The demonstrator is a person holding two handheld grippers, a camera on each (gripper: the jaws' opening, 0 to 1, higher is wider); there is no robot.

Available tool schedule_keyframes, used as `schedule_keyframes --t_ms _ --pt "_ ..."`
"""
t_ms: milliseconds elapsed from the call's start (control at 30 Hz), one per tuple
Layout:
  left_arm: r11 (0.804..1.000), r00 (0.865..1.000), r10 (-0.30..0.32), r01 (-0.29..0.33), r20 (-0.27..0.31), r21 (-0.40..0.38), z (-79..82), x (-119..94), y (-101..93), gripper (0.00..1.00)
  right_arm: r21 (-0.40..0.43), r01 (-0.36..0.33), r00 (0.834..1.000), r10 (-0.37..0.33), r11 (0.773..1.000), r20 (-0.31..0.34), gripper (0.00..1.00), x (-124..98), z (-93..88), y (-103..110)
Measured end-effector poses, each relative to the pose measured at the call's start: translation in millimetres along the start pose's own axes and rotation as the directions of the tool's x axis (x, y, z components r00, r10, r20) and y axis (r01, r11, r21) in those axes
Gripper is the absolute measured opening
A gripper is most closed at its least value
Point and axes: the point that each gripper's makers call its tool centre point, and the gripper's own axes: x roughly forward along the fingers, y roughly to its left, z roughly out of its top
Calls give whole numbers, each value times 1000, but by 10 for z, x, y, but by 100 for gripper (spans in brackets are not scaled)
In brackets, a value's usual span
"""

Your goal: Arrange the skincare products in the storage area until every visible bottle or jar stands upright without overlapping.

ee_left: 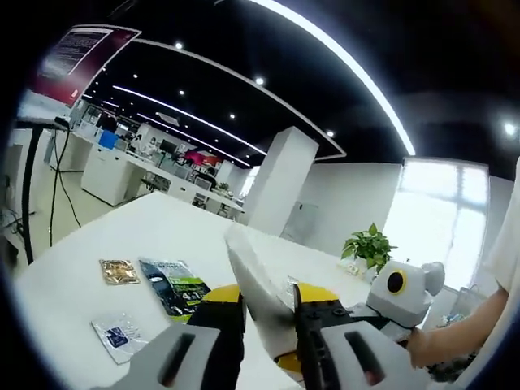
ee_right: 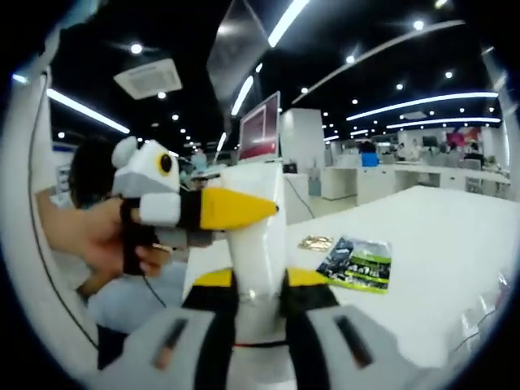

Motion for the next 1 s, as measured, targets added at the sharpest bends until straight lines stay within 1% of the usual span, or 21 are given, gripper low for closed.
schedule_keyframes --t_ms 67,167,200,267,367,400,433,467,567,600,667,733,767,833,867,900,933,967,1000 --pt "999 1000 9 -9 4 46 -7 12 -22 21 20 14 1000 -13 1000 -8 22 8 -16 -6" --pt "997 1000 -7 7 3 79 -20 37 -97 16 17 19 1000 -19 1000 -20 24 42 -50 -2" --pt "989 1000 -19 20 -13 146 -35 49 -133 15 22 16 1000 -16 1000 -27 25 46 -65 0" --pt "970 999 -29 39 -42 240 -63 61 -172 14 35 15 999 -14 999 -33 26 44 -82 -3" --pt "966 997 -39 53 -63 254 -87 79 -196 13 49 14 999 -12 999 -41 27 37 -105 -25" --pt "959 996 -43 62 -73 276 -105 83 -195 13 51 14 999 -12 999 -44 27 38 -112 -29" --pt "948 997 -53 69 -57 310 -82 94 -208 13 50 12 999 -10 999 -39 27 39 -105 -29" --pt "950 996 -57 76 -71 303 -108 83 -216 12 49 14 999 -12 999 -43 27 33 -108 -27" --pt "941 995 -59 83 -82 329 -106 94 -221 12 51 15 999 -13 999 -45 28 32 -102 -29" --pt "936 994 -63 90 -89 339 -110 99 -229 12 53 16 999 -14 998 -46 28 33 -103 -33" --pt "919 991 -74 112 -113 378 -124 111 -249 12 52 18 999 -15 998 -49 28 24 -106 -38" --pt "913 989 -85 127 -125 389 -135 119 -268 12 52 18 999 -15 998 -50 29 5 -108 -44" --pt "907 984 -108 155 -139 391 -149 122 -295 12 49 15 999 -12 999 -50 29 -10 -109 -45" --pt "896 980 -127 180 -154 406 -158 125 -313 12 46 10 999 -8 999 -51 29 -24 -108 -47" --pt "886 975 -146 204 -168 415 -170 128 -335 12 38 7 999 -4 999 -54 29 -28 -108 -49" --pt "882 973 -152 212 -172 420 -173 128 -343 12 32 3 999 -1 999 -54 29 -37 -106 -47" --pt "872 968 -168 234 -186 430 -184 128 -362 12 25 0 998 1 1000 -55 29 -38 -108 -48" --pt "874 966 -175 242 -191 422 -183 132 -367 12 17 -5 998 6 1000 -57 29 -46 -107 -47" --pt "877 960 -197 263 -197 403 -188 132 -380 12 11 -10 998 11 1000 -58 30 -49 -109 -48"
